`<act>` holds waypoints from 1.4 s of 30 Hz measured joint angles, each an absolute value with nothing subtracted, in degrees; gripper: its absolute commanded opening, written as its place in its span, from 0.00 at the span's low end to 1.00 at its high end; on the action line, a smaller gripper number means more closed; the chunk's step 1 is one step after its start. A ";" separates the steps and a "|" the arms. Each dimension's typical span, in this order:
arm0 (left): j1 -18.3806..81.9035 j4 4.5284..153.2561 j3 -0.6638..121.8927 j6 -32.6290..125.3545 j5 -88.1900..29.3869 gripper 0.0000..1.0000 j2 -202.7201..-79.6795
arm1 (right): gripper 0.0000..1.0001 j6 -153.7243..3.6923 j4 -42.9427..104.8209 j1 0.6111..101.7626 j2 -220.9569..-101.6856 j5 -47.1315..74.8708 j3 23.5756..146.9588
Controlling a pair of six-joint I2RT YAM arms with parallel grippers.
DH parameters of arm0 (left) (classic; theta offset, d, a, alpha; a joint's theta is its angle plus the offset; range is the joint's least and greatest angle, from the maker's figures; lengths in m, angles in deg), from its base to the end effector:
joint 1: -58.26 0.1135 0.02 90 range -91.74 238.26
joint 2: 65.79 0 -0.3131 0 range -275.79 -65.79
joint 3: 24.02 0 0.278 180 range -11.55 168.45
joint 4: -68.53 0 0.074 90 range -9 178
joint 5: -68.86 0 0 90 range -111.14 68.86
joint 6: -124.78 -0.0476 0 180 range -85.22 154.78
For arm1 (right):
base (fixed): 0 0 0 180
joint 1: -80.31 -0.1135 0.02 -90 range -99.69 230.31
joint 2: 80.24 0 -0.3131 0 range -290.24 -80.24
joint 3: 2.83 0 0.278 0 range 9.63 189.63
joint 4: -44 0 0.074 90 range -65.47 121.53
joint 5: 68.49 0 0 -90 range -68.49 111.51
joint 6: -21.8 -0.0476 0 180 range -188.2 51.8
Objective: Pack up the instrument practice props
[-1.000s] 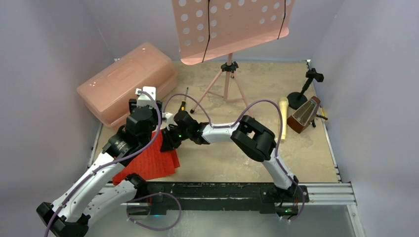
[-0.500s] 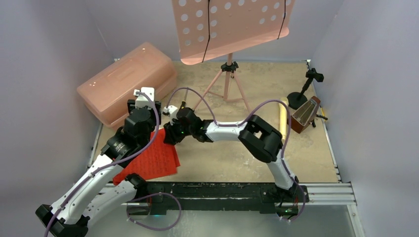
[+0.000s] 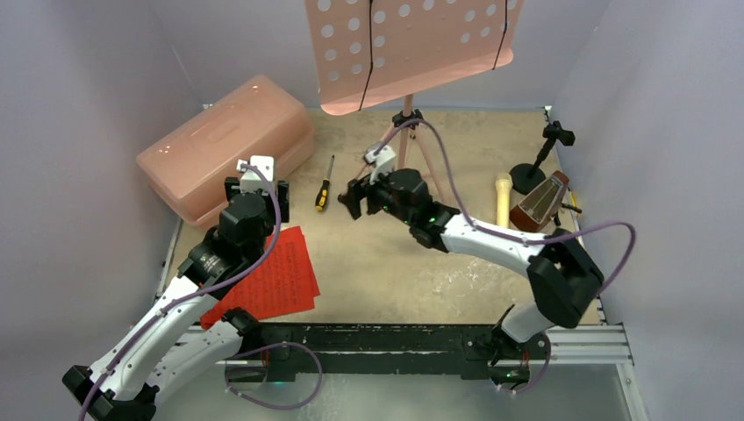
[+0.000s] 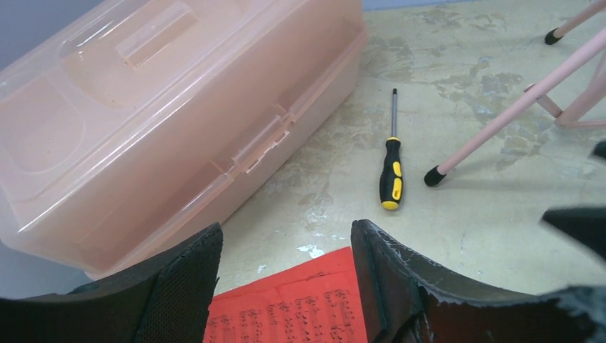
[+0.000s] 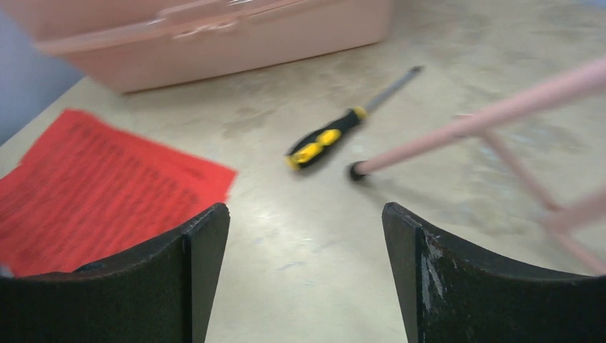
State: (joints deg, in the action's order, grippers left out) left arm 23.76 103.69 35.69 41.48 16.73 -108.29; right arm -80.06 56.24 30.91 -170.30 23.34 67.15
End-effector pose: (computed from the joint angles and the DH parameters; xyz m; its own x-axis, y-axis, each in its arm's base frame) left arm 0.1491 -0.0670 0.3729 -0.2483 0.0589 -0.9669 -0.0636 0.9950 0.0769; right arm 0.2627 0.3041 0.3146 -0.2386 0.0373 -0.9704 -0.7043 0.6814 0.1993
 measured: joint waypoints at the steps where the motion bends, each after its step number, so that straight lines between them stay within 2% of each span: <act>1: 23.76 103.69 35.69 41.64 16.33 0.70 -108.32 | 0.88 -79.45 56.33 32.33 -168.62 24.30 66.03; 9: 24.15 102.67 35.69 42.82 11.26 0.86 -108.38 | 0.93 -74.92 57.73 42.18 -158.94 30.57 59.57; 15: 24.28 101.14 35.97 45.26 3.77 0.90 -111.18 | 0.94 -74.55 60.86 51.06 -153.54 29.35 55.41; 21: 24.39 98.38 36.63 49.02 -4.06 0.92 -117.45 | 0.91 -75.91 65.03 60.13 -153.84 22.85 54.47; 33: 24.39 83.80 38.97 56.59 -7.91 0.94 -138.44 | 0.89 -79.18 71.35 60.11 -158.78 11.36 51.04; 42: 24.39 70.89 46.99 58.29 -10.49 0.94 -158.11 | 0.86 -82.81 76.57 60.28 -158.89 7.97 46.80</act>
